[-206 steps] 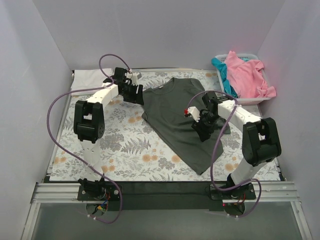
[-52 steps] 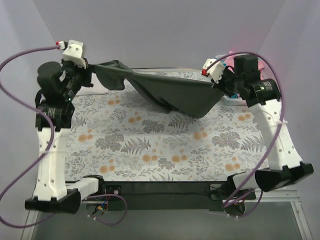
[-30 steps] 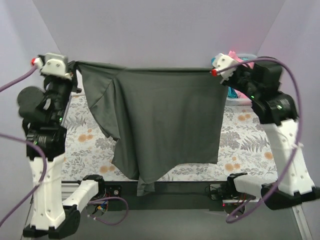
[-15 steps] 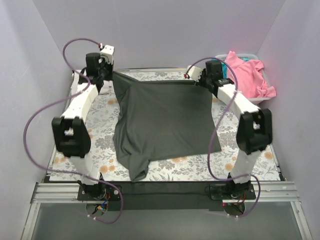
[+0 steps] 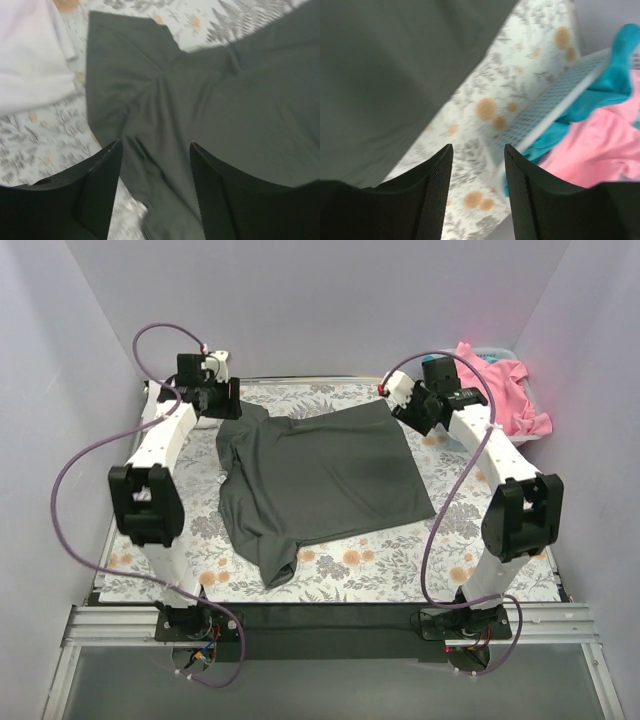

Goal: Fold and stack the t-shirts
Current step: Flatten the tshirt out

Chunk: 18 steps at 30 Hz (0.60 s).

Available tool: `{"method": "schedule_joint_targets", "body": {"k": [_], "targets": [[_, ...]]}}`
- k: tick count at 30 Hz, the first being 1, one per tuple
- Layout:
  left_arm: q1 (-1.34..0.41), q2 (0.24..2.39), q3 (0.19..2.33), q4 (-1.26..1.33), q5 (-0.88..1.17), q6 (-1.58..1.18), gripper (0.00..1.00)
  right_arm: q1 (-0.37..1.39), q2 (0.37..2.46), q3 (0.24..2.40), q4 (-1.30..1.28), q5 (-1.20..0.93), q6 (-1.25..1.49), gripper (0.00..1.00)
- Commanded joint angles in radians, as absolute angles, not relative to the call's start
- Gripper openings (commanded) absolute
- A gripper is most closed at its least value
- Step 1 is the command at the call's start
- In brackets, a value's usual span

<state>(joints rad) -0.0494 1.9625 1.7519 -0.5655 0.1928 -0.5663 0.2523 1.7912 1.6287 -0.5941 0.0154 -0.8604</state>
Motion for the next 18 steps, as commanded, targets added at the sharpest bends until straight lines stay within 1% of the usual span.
{"method": "schedule_joint_targets", "body": {"k": [1, 3, 4, 5, 7, 8, 11, 13, 18], "targets": [[-0.049, 1.682, 1.527, -0.653, 0.314, -0.613, 0.50, 0.264, 1.733, 1.508, -0.758, -0.132, -0.792, 0.43], [-0.051, 1.629, 1.432, -0.657, 0.348, -0.620, 0.48, 0.264, 1.739, 1.487, -0.778, -0.173, -0.767, 0.39], [-0.051, 1.597, 1.354, -0.661, 0.354, -0.627, 0.45, 0.264, 1.759, 1.482, -0.801, -0.192, -0.744, 0.34], [-0.051, 1.585, 1.323, -0.666, 0.366, -0.632, 0.40, 0.264, 1.769, 1.476, -0.807, -0.218, -0.733, 0.31], [-0.052, 1.565, 1.258, -0.681, 0.388, -0.633, 0.37, 0.262, 1.805, 1.467, -0.822, -0.233, -0.715, 0.25], [-0.052, 1.551, 1.200, -0.677, 0.390, -0.637, 0.37, 0.264, 1.818, 1.447, -0.827, -0.236, -0.712, 0.24], [-0.054, 1.566, 1.138, -0.675, 0.374, -0.640, 0.35, 0.264, 1.864, 1.417, -0.830, -0.238, -0.701, 0.21], [-0.052, 1.606, 1.128, -0.676, 0.338, -0.649, 0.33, 0.264, 1.902, 1.393, -0.825, -0.236, -0.693, 0.18], [-0.052, 1.684, 1.135, -0.690, 0.270, -0.661, 0.32, 0.264, 1.945, 1.330, -0.815, -0.187, -0.696, 0.15]]}}
